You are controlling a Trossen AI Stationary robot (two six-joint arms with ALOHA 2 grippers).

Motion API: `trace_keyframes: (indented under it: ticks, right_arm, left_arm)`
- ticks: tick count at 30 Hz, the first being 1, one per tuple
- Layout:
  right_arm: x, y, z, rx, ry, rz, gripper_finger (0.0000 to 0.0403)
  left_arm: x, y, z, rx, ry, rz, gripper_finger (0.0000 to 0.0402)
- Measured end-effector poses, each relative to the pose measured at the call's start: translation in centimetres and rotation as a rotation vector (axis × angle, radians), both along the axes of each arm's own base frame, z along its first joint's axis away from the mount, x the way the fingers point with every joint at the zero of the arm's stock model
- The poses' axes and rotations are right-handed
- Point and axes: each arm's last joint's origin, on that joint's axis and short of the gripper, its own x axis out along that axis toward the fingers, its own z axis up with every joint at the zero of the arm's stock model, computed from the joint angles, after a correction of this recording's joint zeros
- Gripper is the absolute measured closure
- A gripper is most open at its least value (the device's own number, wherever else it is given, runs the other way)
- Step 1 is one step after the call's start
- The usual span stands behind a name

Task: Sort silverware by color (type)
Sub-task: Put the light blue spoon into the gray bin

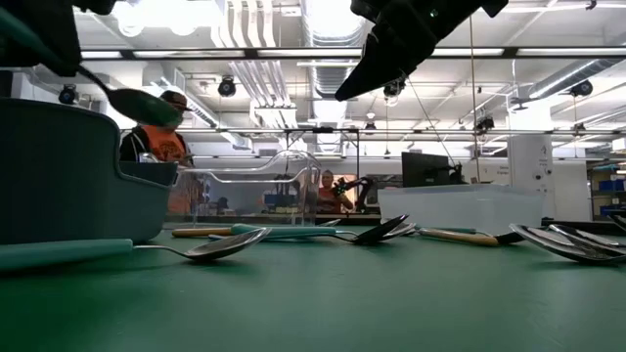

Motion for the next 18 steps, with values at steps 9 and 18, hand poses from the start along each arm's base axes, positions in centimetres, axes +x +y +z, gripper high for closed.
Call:
trace_keyframes:
  ticks: [9, 18]
  right_arm:
    - [0.0, 0.0, 0.0, -0.026, 0.006, 0.020, 0.0374]
    - [0.0, 0.0, 0.0, -0.033, 0.007, 0.025, 0.0375]
  left_arm:
    - [-0.1, -0.5, -1.5, -0.016, 0.254, 0.066, 0.0366]
    - [0.0, -0.6, -1.1, 0.043, 0.341, 0.097, 0.0366]
